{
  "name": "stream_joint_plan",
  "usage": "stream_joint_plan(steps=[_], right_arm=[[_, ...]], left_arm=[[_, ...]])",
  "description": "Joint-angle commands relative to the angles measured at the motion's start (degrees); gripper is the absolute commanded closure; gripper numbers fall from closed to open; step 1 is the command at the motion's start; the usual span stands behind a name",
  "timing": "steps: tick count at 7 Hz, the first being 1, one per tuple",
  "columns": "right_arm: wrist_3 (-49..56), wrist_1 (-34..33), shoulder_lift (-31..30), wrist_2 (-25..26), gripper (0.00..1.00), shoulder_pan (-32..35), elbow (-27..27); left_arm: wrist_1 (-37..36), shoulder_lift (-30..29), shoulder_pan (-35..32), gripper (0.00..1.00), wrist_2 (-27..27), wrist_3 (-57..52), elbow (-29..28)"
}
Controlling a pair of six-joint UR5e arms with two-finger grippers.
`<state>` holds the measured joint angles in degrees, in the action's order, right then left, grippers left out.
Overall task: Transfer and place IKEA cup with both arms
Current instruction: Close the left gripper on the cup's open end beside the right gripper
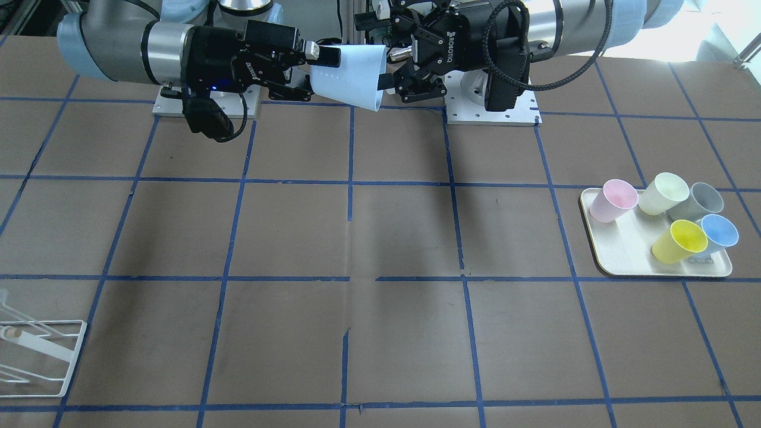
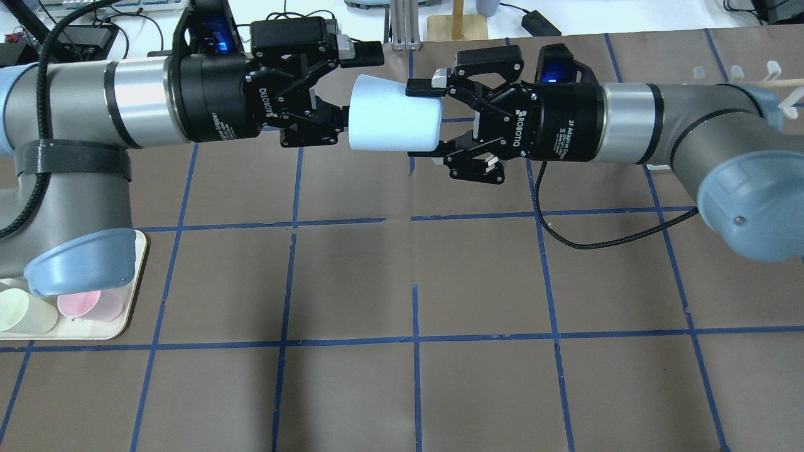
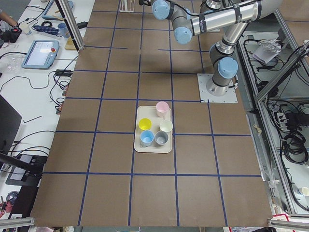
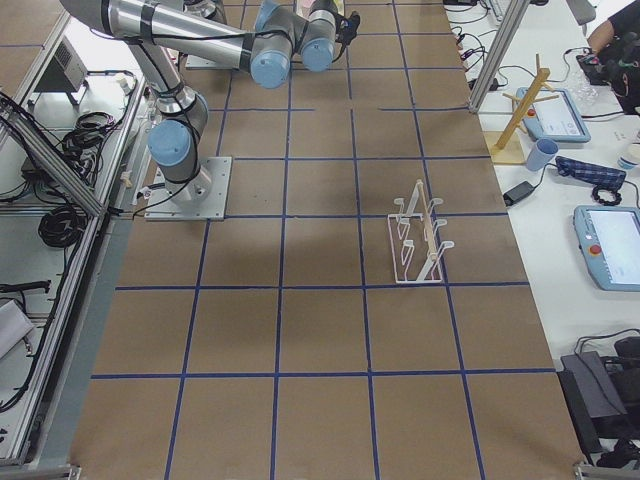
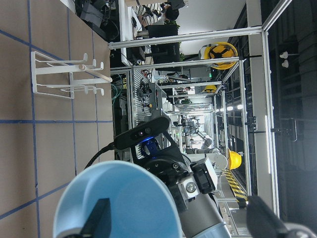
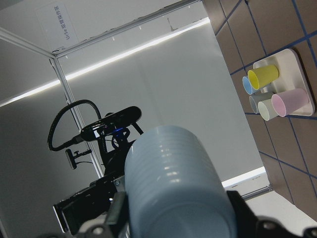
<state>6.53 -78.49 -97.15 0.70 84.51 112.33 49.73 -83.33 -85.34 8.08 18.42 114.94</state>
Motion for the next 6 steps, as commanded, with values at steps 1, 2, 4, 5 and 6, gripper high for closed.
stream_joint_plan(steps=[1,2,4,5,6], right_arm=[[-0.11,-0.09,-0.05,0.0,0.78,0.04,0.0],[-0.02,-0.09,-0.05,0.0,0.78,0.04,0.0],[-0.11,0.0,0.03,0.0,0.78,0.04,0.0],[-0.11,-0.09,0.03,0.09,0.78,0.04,0.0],[-0.11,-0.09,0.12,0.09,0.78,0.04,0.0]], left_arm=[[-0.42,0.09,-0.7,0.44,0.61,-0.05,0.11],[-0.86,0.18,-0.7,0.56,0.7,-0.14,0.11],[-1.57,0.36,-0.7,0.56,0.7,-0.14,0.29],[-1.57,0.53,-0.7,0.56,0.62,-0.14,0.29],[-1.57,0.88,-0.62,0.53,0.53,-0.23,0.37]])
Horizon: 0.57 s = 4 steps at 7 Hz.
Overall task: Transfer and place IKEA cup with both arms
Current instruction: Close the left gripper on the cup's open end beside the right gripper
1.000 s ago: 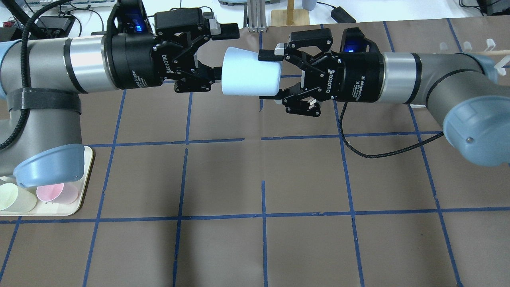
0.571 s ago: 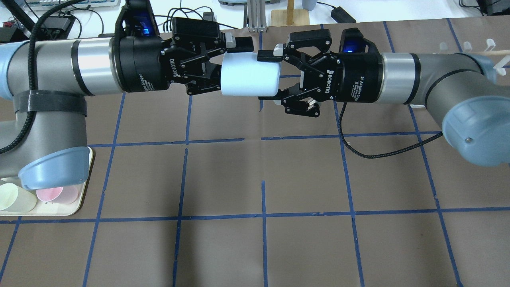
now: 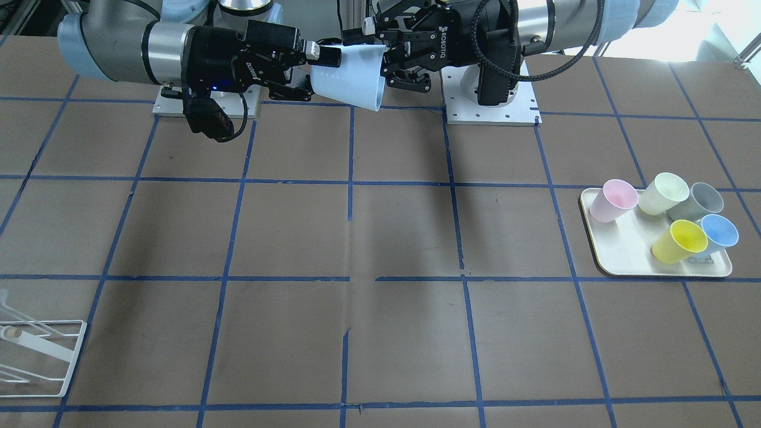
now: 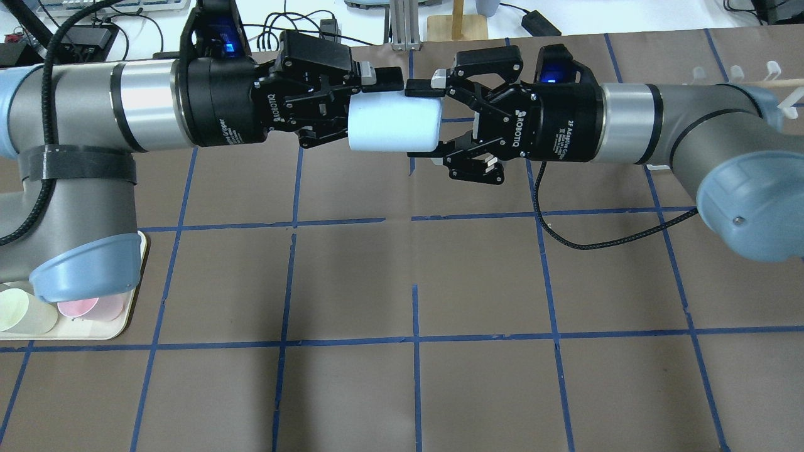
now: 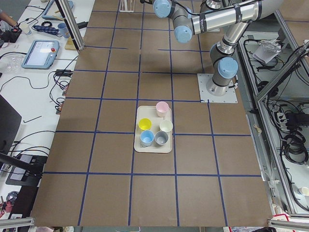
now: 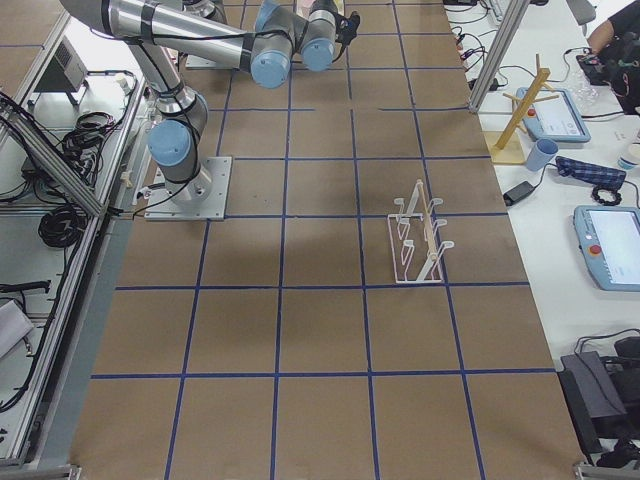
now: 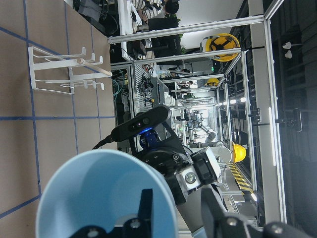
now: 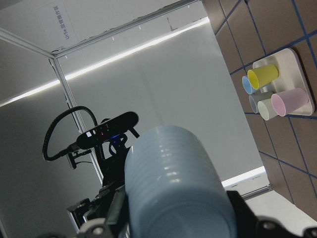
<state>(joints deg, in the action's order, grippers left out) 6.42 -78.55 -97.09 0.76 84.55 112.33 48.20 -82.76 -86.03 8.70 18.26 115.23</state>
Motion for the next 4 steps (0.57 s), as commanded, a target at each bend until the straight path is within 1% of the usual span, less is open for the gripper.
stream_joint_plan(steps=[1,3,4], right_arm=[[-0.01,0.06,0.06,0.03,0.77,0.0,-0.09],[-0.1,0.06,-0.03,0.12,0.76,0.0,-0.09],[-0.18,0.06,-0.03,0.12,0.76,0.0,-0.09]], left_arm=[[-0.12,0.49,0.07,0.53,0.0,-0.06,0.16],[-0.12,0.49,0.07,0.58,0.0,-0.24,0.17],[-0.12,0.49,0.07,0.78,0.08,-0.5,0.17]])
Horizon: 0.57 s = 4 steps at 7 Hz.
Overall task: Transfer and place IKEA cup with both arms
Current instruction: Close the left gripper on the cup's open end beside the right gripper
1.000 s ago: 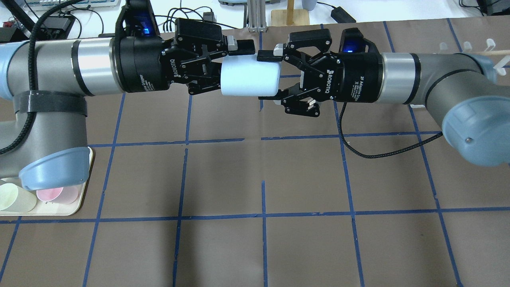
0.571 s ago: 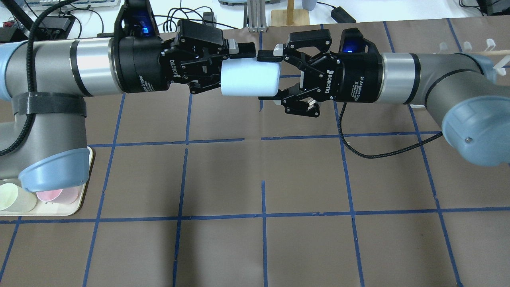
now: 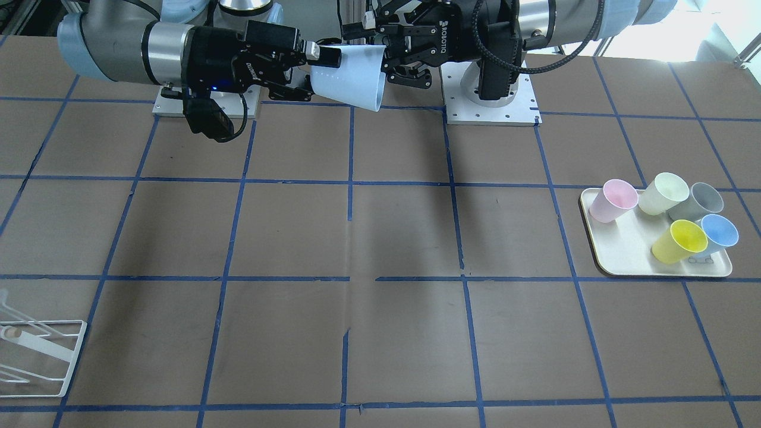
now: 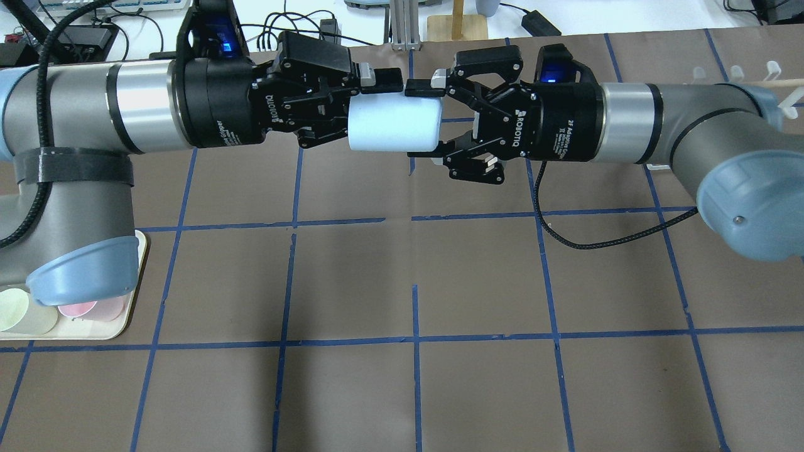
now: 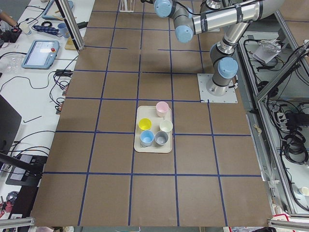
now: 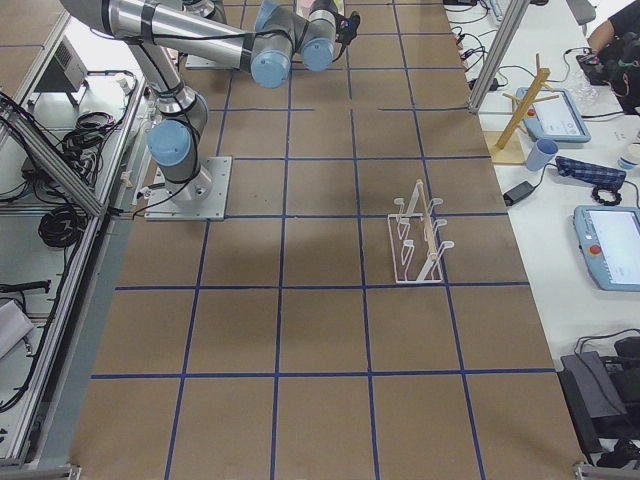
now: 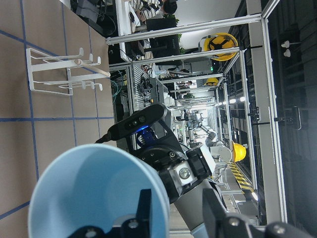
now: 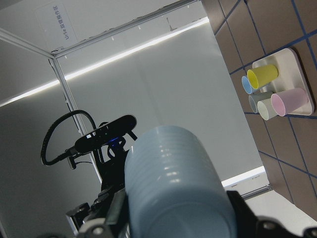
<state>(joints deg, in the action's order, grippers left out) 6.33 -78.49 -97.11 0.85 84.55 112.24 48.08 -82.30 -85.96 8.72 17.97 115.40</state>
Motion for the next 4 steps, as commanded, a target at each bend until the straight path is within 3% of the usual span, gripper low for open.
stream_joint_plan(steps=[1,3,4], right_arm=[[-0.18,0.0,-0.1,-0.14,0.7,0.0,0.0],[-0.88,0.09,-0.1,-0.5,0.38,0.0,0.08],[-1.41,0.01,0.16,0.02,0.0,0.0,0.0]], left_arm=[[0.0,0.04,0.0,0.81,0.42,-0.31,0.01],[-0.09,0.04,0.0,0.82,1.03,-0.22,0.09],[-1.22,0.04,0.0,0.82,1.04,-0.13,0.62]])
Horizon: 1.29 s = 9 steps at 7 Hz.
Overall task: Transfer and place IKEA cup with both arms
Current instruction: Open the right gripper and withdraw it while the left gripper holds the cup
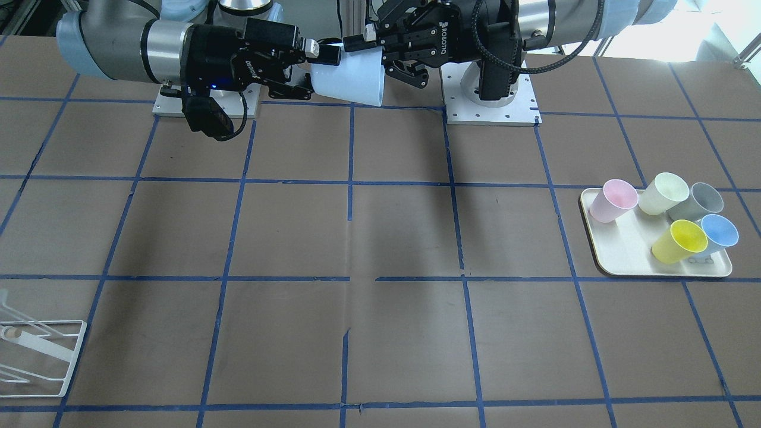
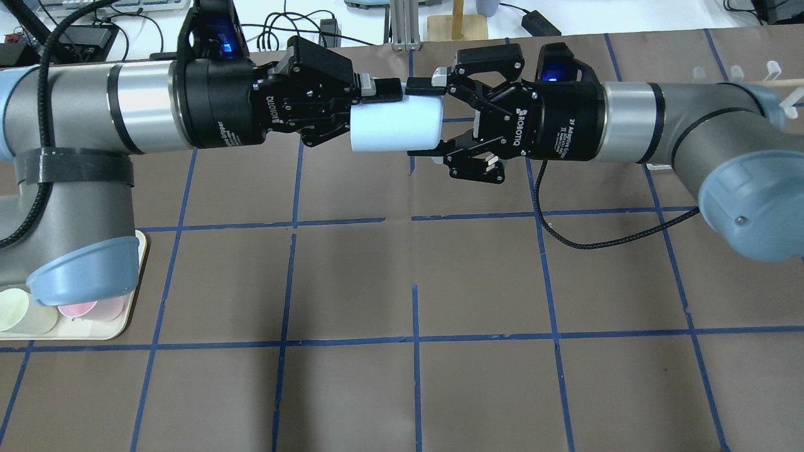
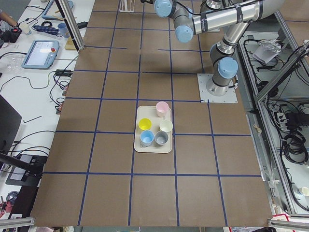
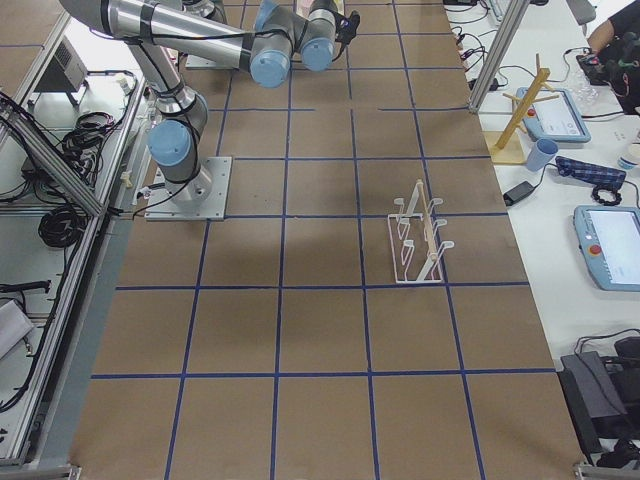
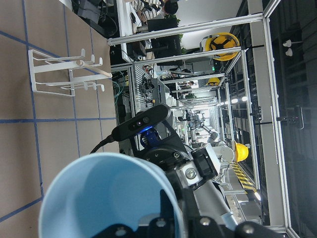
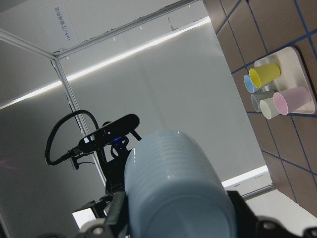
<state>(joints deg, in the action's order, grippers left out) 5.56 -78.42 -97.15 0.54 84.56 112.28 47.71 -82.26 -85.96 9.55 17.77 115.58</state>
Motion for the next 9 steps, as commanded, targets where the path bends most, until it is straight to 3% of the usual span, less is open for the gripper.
stream_joint_plan(steps=[1,5,6,7,9], right_arm=[[-1.24,-0.06,0.29,0.6,0.0,0.0,-0.13],[-4.32,-1.89,0.47,2.52,0.0,-1.06,-0.49],[-4.41,-4.17,0.38,8.89,0.0,-3.06,-0.4],[-4.24,-4.19,0.38,12.86,0.0,-6.21,-0.4],[-4.59,-3.76,0.29,13.52,0.0,-8.7,-0.4]], left_arm=[[-2.6,-0.09,0.0,0.82,0.21,0.33,1.4],[-4.73,0.08,0.0,0.85,0.3,2.51,2.2],[-4.99,0.17,0.43,0.88,2.04,4.45,1.5],[-6.82,0.34,0.53,0.88,7.71,6.99,0.97],[-6.93,1.22,0.53,1.0,19.39,9.21,-1.22]])
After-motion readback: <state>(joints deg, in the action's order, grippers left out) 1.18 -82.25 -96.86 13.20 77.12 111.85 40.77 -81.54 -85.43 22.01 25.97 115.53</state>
